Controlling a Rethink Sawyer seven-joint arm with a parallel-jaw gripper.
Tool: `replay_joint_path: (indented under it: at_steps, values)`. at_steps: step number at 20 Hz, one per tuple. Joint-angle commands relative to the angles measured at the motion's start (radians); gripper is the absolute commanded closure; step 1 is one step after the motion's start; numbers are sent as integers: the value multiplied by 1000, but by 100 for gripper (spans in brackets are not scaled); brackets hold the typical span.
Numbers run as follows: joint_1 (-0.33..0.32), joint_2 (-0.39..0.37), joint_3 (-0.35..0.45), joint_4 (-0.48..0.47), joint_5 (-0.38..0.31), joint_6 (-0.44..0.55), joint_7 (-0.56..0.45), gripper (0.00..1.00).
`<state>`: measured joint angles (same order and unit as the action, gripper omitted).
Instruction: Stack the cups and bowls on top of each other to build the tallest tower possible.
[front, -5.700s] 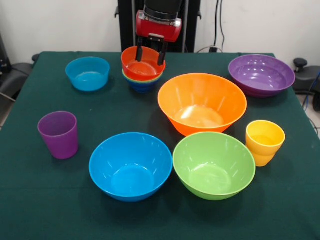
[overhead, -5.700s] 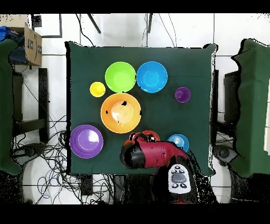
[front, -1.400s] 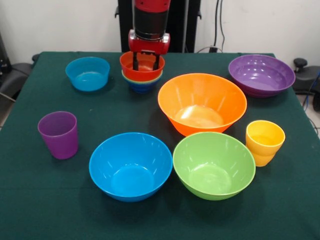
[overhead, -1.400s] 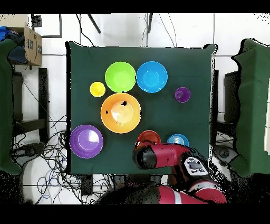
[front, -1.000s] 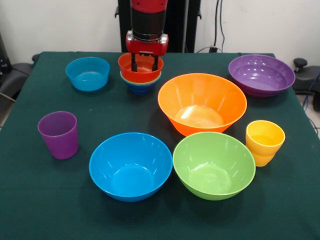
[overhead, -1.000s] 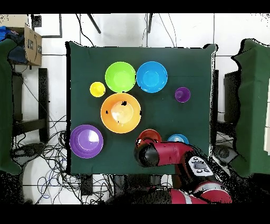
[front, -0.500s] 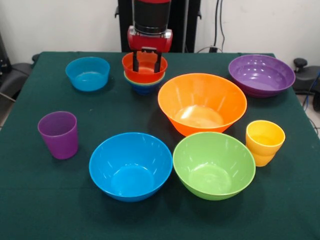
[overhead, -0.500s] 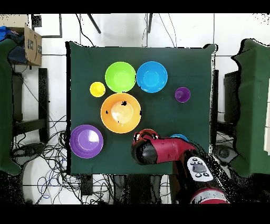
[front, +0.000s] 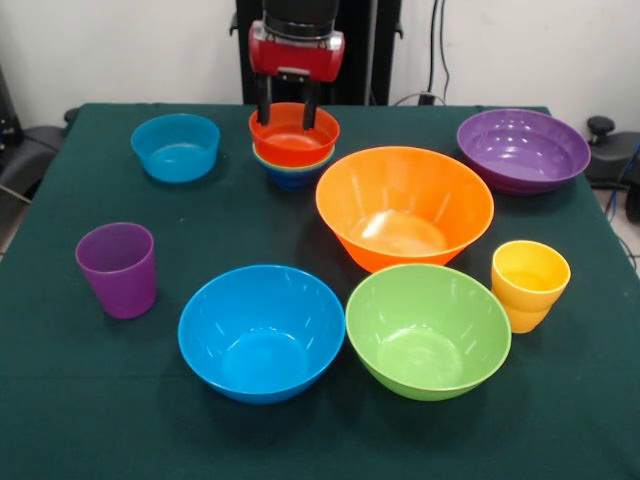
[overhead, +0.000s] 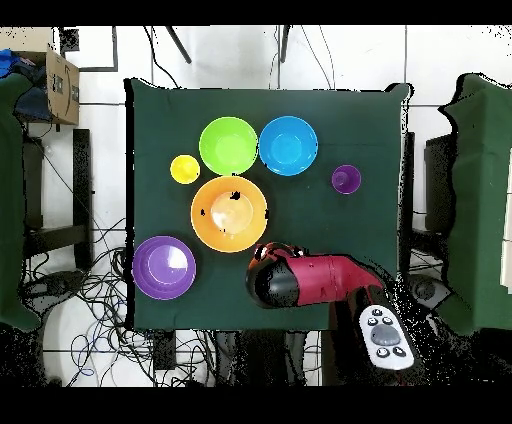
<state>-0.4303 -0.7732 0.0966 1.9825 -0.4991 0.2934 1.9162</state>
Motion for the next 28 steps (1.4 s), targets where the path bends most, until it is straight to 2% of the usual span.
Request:
replay_joint_path:
  at_steps: [1,4,11,14,21,28]
  values:
    - [-26,-109,133,63,49,182,-78,0]
    - [-38,-136,141,72,49,202,-89,0]
    - [-94,-146,173,36,10,241,-147,0]
    - [-115,-130,182,18,-11,243,-159,0]
    - [-147,-61,170,-6,-93,170,-143,0]
    - [-149,17,156,-46,-163,105,-97,0]
